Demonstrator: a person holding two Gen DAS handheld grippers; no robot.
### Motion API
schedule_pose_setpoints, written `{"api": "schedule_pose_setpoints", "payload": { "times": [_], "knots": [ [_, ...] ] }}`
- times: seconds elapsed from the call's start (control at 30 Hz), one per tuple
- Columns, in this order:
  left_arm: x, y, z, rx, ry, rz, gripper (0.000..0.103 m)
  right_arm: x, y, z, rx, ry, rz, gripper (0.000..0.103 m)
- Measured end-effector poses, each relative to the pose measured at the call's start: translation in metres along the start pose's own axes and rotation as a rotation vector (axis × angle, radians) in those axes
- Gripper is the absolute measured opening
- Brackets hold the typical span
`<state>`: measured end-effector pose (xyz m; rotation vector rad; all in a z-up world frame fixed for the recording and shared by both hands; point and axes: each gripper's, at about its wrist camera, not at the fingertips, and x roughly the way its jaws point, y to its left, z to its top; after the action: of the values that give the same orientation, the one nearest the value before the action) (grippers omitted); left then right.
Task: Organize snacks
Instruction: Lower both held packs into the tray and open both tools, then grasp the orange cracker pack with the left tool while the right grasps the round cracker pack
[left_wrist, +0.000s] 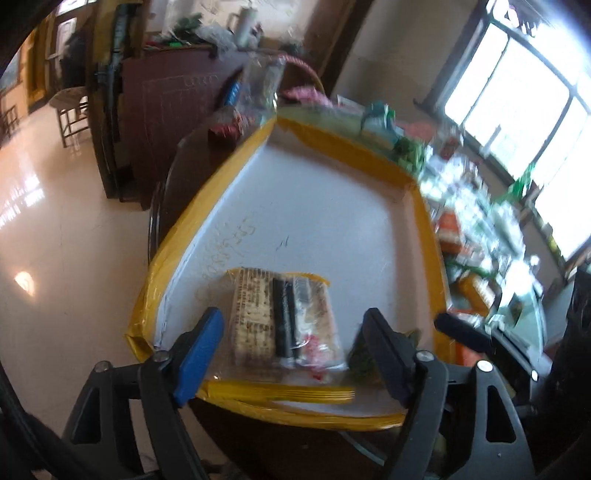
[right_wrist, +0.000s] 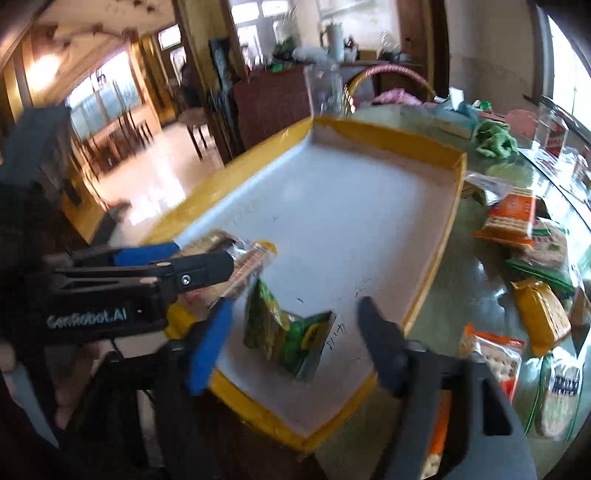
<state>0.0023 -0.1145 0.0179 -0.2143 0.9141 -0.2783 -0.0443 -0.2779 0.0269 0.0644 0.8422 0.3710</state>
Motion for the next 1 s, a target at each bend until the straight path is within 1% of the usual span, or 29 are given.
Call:
{"api": "schedule_pose_setpoints", "payload": {
  "times": [0.03, 0.1, 0.2, 0.23, 0.33, 0.4, 0.43, 0.47, 0.53, 0.57, 0.63, 0.73, 0.77, 0.83, 0.9, 1.0],
  "knots": [
    [-0.008, -0.004, -0.003, -0.004, -0.035, 0.003, 0.08, -0.012, -0.004, -0.003, 0.027, -0.028, 0.023, 0.074],
    [-0.017, -0.018, -0.009, 0.025, -0.088, 0.02, 0.081, -0.032, -0.009, -0.008, 0.08, -0.076, 0.042, 0.077],
    [-0.031, -0.048, -0.024, 0.131, -0.156, 0.032, 0.081, -0.065, -0.027, -0.022, 0.159, -0.144, 0.051, 0.081],
    [-0.034, -0.057, -0.027, 0.15, -0.16, 0.023, 0.081, -0.079, -0.037, -0.029, 0.188, -0.167, 0.055, 0.081],
    [-0.038, -0.086, -0.039, 0.198, -0.117, -0.078, 0.082, -0.113, -0.068, -0.05, 0.265, -0.212, 0.036, 0.082],
    [-0.033, -0.105, -0.048, 0.21, -0.039, -0.15, 0.082, -0.133, -0.087, -0.066, 0.31, -0.232, 0.004, 0.084],
    [-0.029, -0.115, -0.053, 0.233, -0.004, -0.177, 0.082, -0.142, -0.1, -0.074, 0.336, -0.238, -0.019, 0.084],
    [-0.024, -0.127, -0.058, 0.264, 0.031, -0.18, 0.082, -0.148, -0.112, -0.08, 0.356, -0.237, -0.035, 0.084],
    [-0.012, -0.147, -0.063, 0.301, 0.086, -0.148, 0.082, -0.16, -0.135, -0.096, 0.408, -0.235, -0.066, 0.085],
    [-0.007, -0.155, -0.063, 0.314, 0.107, -0.147, 0.082, -0.165, -0.147, -0.105, 0.448, -0.239, -0.068, 0.085],
    [0.006, -0.169, -0.063, 0.333, 0.142, -0.131, 0.082, -0.167, -0.167, -0.118, 0.507, -0.219, -0.074, 0.085],
    [0.022, -0.19, -0.066, 0.39, 0.158, -0.084, 0.082, -0.164, -0.182, -0.125, 0.524, -0.194, -0.131, 0.085],
    [0.03, -0.197, -0.067, 0.422, 0.178, -0.068, 0.081, -0.163, -0.186, -0.126, 0.528, -0.186, -0.135, 0.085],
    [0.042, -0.208, -0.072, 0.456, 0.195, -0.03, 0.08, -0.161, -0.195, -0.127, 0.542, -0.176, -0.119, 0.085],
    [0.053, -0.214, -0.073, 0.473, 0.213, 0.005, 0.08, -0.156, -0.202, -0.125, 0.543, -0.164, -0.111, 0.085],
    [0.069, -0.215, -0.074, 0.476, 0.232, 0.068, 0.08, -0.148, -0.206, -0.122, 0.538, -0.139, -0.128, 0.085]
  ]
}}
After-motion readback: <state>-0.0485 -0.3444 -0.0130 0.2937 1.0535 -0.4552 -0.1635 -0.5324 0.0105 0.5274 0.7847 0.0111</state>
